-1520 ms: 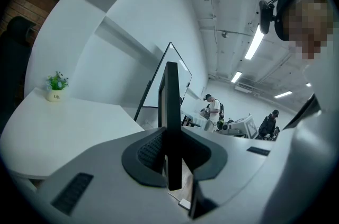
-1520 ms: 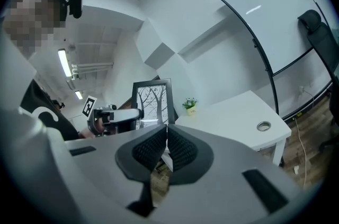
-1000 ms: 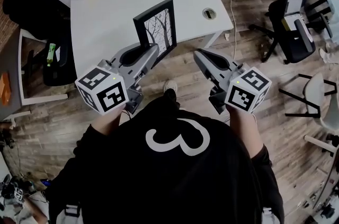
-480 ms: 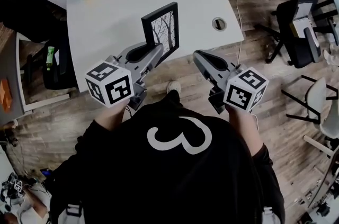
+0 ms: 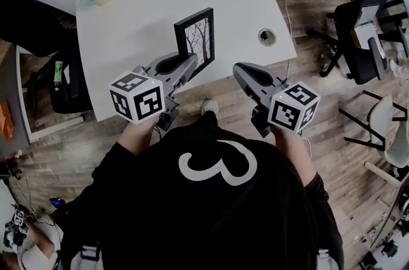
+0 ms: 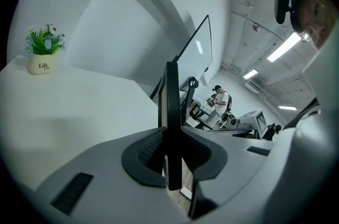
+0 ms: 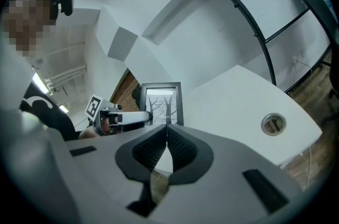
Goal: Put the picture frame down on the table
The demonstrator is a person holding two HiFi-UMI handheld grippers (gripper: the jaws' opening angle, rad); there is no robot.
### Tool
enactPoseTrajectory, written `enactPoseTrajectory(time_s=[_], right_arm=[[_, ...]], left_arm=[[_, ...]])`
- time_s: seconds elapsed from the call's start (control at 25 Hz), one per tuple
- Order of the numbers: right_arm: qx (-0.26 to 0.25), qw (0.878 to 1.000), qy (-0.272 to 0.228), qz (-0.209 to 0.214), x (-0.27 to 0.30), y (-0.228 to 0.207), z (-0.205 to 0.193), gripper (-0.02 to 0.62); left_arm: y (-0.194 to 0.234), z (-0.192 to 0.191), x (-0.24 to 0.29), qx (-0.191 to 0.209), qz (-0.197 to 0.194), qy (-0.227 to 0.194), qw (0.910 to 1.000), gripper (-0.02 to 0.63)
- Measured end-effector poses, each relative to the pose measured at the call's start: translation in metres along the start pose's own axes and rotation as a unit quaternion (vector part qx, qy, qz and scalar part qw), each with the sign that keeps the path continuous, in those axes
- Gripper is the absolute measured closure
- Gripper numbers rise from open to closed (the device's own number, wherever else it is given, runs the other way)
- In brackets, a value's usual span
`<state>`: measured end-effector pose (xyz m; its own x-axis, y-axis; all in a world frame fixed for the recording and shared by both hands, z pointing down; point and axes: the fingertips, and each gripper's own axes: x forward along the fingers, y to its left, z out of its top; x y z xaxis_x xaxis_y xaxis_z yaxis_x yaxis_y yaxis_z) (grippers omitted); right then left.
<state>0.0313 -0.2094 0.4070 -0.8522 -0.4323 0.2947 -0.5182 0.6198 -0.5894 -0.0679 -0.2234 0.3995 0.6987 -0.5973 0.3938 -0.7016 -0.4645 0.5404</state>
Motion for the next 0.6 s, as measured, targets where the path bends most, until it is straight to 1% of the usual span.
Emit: enactPoseTrajectory(time_s=[0.16,0.32,0.6], right_arm=[[0.007,1.000,0.005,-0.008,0.007,-0.011,-0.002,0.572],[0.010,1.000,0.007,-0.012,0.014,-0.017,-0.001,0.572],[0.018,1.000,0.007,-0.017,0.024,-0.027,0.000,0.572]], left_arm=[[0.014,-0.001,0.006,-0.009,0.000,0.008,0.9999,0.540],[0.026,-0.003,0.012,-0.027,-0.002,0.015,0.9995,0.540],[0.042,-0.006,0.019,-0.028,0.002,0.030,0.9991,0.540]])
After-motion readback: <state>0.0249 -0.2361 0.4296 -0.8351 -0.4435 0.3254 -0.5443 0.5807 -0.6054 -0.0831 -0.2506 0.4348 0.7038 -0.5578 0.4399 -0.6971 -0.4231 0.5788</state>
